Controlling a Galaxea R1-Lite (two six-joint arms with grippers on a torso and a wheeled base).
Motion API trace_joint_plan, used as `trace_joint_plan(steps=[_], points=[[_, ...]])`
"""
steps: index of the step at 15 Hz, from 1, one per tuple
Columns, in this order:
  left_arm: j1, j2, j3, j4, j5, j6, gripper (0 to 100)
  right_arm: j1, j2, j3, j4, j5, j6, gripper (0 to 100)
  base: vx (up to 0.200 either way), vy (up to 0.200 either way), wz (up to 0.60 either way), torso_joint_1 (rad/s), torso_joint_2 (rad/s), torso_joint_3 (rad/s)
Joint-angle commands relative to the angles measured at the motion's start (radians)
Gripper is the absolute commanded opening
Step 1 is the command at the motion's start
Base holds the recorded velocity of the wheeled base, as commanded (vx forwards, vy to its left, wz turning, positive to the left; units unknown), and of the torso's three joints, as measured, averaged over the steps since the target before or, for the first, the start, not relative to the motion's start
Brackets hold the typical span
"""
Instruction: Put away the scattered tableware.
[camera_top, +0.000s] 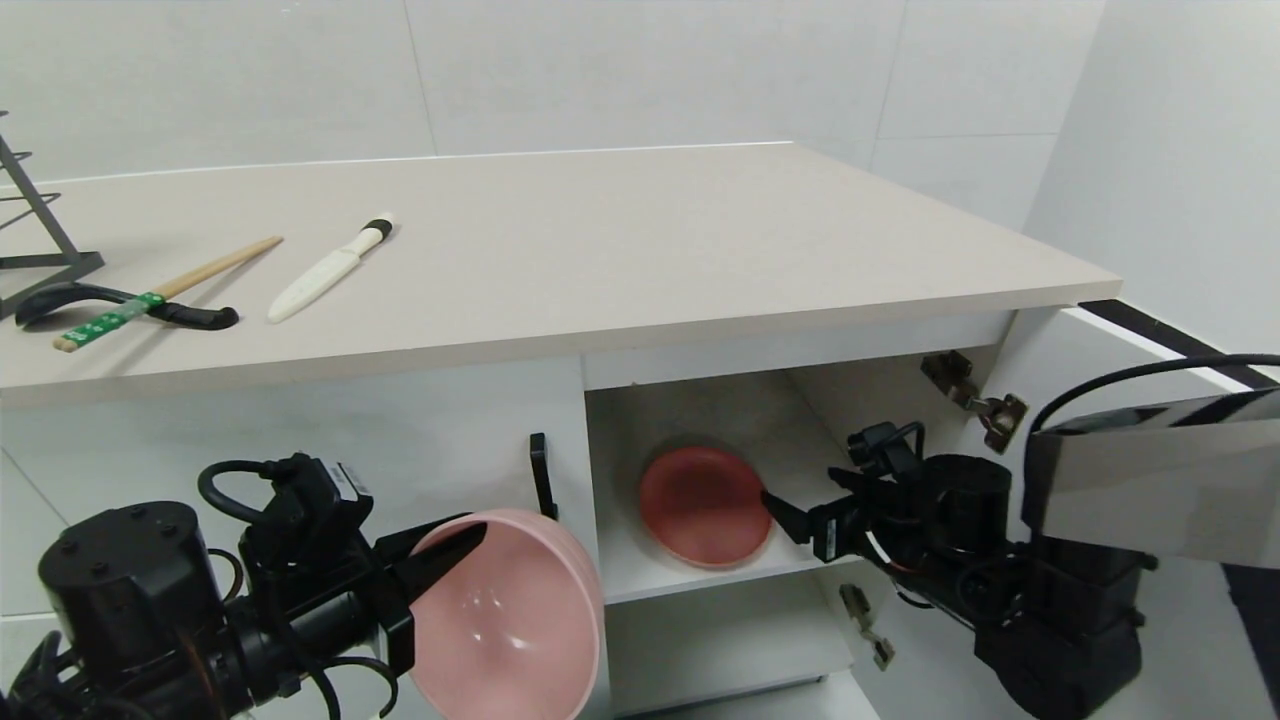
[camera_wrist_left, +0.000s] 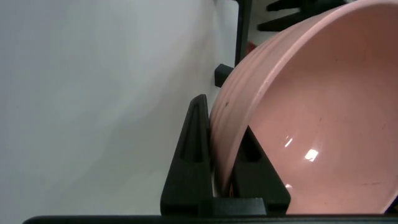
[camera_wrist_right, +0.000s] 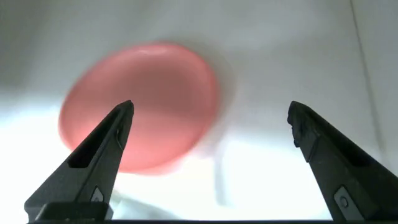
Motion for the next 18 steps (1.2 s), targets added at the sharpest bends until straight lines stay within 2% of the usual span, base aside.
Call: trace_joint_plan(steps=[1,2,4,5,7,9,12,14,15,17,18], points=[[-0.015,-0.012,0.0,-0.001,0.0,0.012,0,0.05,-0.288,0.21,-0.002,-0.002,-0.02,100,0.0,0.0,0.0,0.0,0.0,0.0],[-0.024,-0.015,0.001,-0.001,0.0,0.026,0,0.051,-0.322,0.245,-0.002,-0.007,-0.027,100,0.0,0.0,0.0,0.0,0.0,0.0],[-0.032,-0.033,0.001,-0.001,0.002,0.087,0,0.056,-0.393,0.343,-0.002,-0.051,-0.03,100,0.0,0.0,0.0,0.0,0.0,0.0],[-0.035,-0.038,0.001,-0.001,0.002,0.104,0,0.057,-0.413,0.356,-0.002,-0.054,-0.032,100,0.0,0.0,0.0,0.0,0.0,0.0],[-0.073,-0.058,0.001,-0.001,0.002,0.119,0,0.056,-0.442,0.349,-0.002,-0.053,-0.033,100,0.0,0.0,0.0,0.0,0.0,0.0],[-0.109,-0.07,0.0,-0.001,0.0,0.119,0,0.057,-0.437,0.345,-0.002,-0.053,-0.033,100,0.0,0.0,0.0,0.0,0.0,0.0],[-0.251,-0.061,-0.009,-0.001,0.003,0.133,0,0.088,-0.439,0.339,-0.002,-0.053,-0.033,100,0.0,0.0,0.0,0.0,0.0,0.0],[-0.305,-0.015,-0.06,-0.001,0.006,0.141,0,0.094,-0.439,0.326,-0.002,-0.054,-0.033,100,0.0,0.0,0.0,0.0,0.0,0.0],[-0.317,0.028,-0.094,-0.001,0.029,0.141,0,0.094,-0.442,0.328,-0.002,-0.054,-0.035,100,0.0,0.0,0.0,0.0,0.0,0.0],[-0.362,0.094,-0.137,-0.001,0.134,0.154,0,0.094,-0.459,0.329,-0.002,-0.054,-0.033,100,0.0,0.0,0.0,0.0,0.0,0.0],[-0.411,0.131,-0.157,-0.001,0.19,0.164,0,0.093,-0.463,0.326,-0.002,-0.054,-0.035,100,0.0,0.0,0.0,0.0,0.0,0.0]])
